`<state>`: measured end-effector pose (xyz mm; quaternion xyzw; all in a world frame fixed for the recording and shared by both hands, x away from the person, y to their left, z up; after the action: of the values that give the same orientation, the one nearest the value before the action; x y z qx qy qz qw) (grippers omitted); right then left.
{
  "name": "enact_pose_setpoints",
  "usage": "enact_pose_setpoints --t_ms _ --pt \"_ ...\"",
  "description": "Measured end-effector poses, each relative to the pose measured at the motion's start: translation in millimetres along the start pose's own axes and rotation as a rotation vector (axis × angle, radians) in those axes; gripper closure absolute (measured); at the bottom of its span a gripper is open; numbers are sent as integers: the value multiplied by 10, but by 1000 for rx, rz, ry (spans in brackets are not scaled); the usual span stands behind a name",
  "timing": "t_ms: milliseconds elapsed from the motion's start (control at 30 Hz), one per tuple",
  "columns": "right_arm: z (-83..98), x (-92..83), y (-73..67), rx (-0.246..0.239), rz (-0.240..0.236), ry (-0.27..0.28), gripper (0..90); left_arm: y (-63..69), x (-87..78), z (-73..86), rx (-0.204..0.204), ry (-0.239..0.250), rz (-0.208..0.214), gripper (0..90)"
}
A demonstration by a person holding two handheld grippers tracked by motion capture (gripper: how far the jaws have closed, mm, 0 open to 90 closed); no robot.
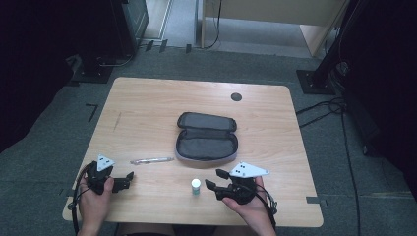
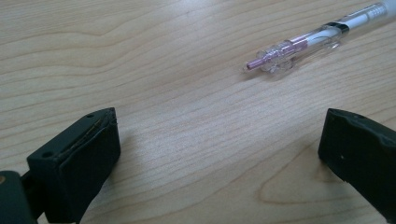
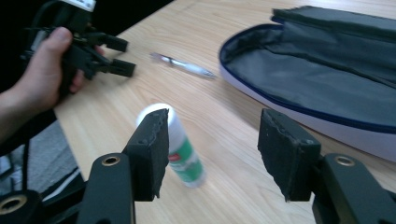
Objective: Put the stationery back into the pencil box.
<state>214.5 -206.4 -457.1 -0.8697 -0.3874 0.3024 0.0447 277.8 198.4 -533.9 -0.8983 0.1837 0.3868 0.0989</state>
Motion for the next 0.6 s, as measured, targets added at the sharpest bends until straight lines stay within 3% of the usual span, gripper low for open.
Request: enact_pose_setpoints --t_ms 467,600 --pt "-4 161 -215 -40 -70 -18 426 0 0 0 0 0 0 0" --pt "23 270 -287 -75 -34 -55 434 0 0 0 0 0 0 0"
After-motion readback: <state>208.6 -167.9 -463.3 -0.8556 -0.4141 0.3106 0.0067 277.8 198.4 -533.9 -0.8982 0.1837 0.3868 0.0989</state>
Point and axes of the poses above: each handheld gripper's, and its own axes: x roughly forward along the jaws, z roughly out of its underside, y roughly to its right, the point moved 2 cm from there along x, roughly forward along the jaws, and after that the axes turned 2 degrees about x, right-handed, at the moved point
